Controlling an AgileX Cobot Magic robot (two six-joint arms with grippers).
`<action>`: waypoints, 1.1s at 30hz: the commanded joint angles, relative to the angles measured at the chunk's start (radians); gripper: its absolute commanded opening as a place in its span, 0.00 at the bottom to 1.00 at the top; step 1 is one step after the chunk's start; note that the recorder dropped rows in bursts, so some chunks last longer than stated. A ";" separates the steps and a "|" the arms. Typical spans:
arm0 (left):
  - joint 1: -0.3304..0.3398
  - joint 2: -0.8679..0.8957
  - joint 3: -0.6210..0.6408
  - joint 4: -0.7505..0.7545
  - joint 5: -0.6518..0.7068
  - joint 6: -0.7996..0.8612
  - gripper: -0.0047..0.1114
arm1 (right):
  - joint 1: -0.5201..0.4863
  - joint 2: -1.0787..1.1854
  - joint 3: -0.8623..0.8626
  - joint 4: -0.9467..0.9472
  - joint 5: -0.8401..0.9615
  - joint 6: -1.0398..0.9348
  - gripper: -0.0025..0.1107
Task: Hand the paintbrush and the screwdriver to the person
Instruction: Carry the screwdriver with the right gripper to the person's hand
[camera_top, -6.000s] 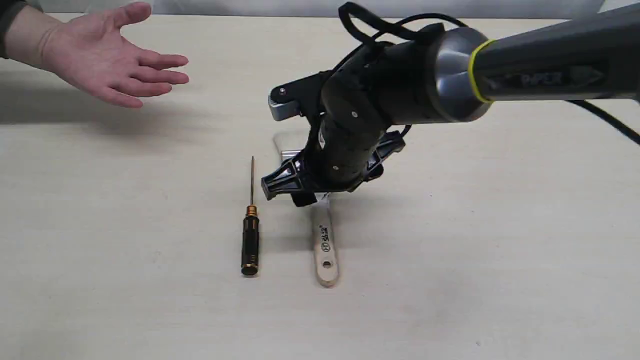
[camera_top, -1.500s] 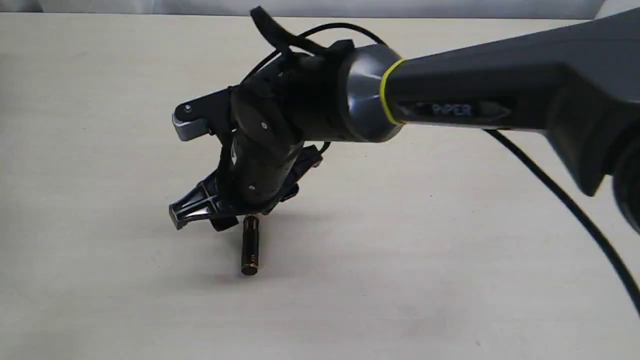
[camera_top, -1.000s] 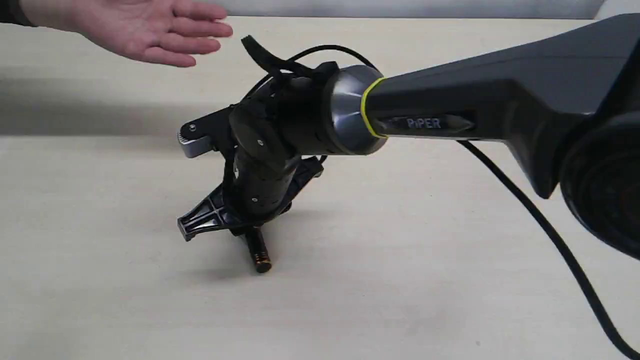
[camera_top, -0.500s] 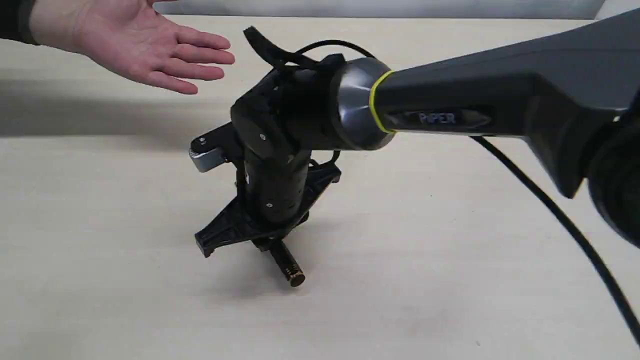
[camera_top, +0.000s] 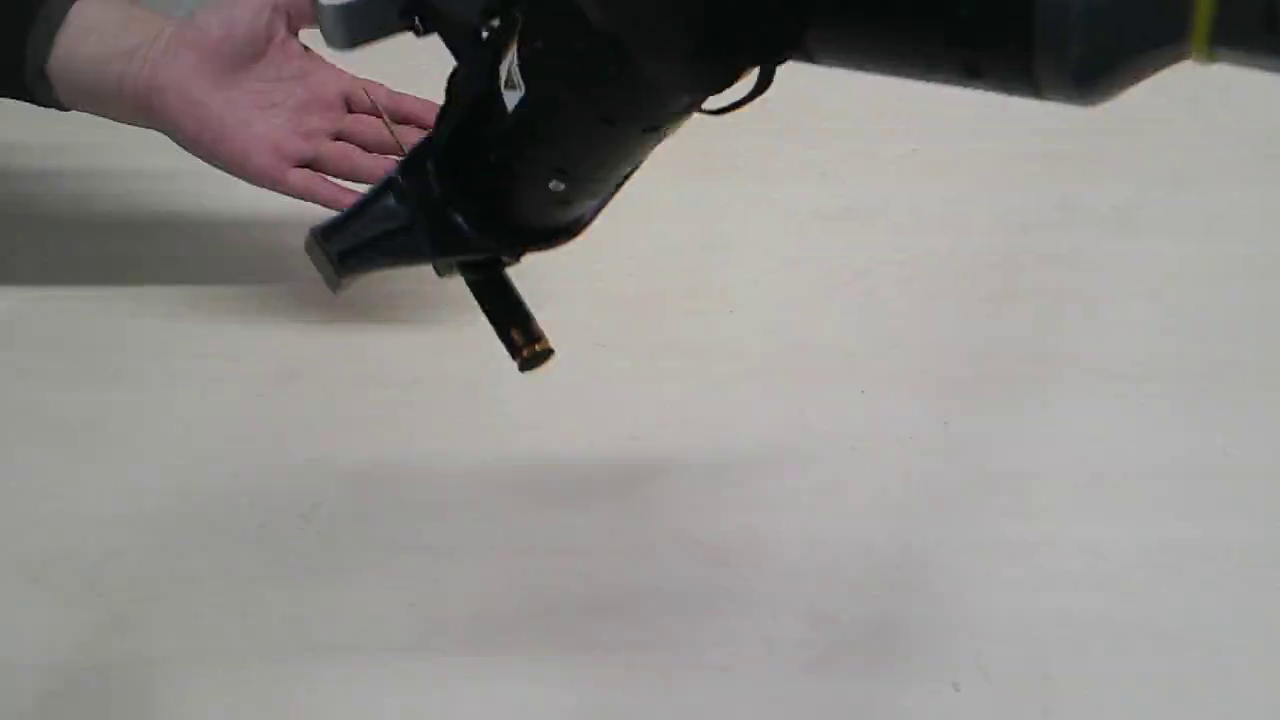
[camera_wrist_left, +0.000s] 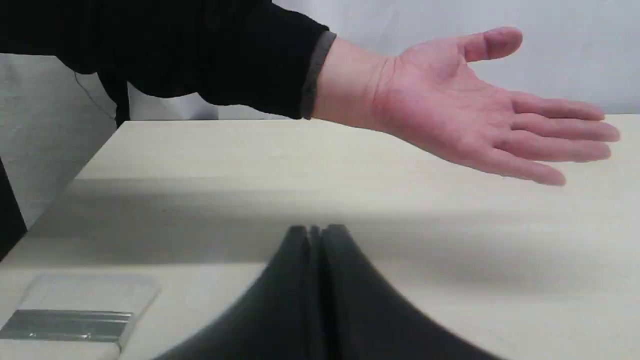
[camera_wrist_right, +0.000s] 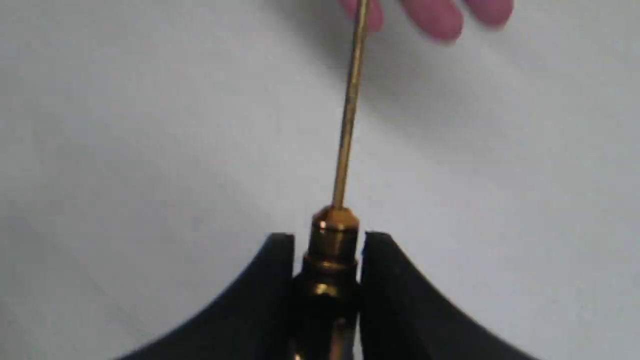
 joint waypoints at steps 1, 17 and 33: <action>-0.008 -0.002 0.002 -0.002 -0.008 -0.002 0.04 | 0.000 -0.024 0.000 -0.007 -0.113 -0.044 0.06; -0.008 -0.002 0.002 -0.004 -0.006 -0.002 0.04 | 0.000 0.250 -0.187 -0.005 -0.451 -0.114 0.07; -0.008 -0.002 0.002 -0.004 -0.006 -0.002 0.04 | 0.000 0.313 -0.270 -0.005 -0.278 -0.114 0.47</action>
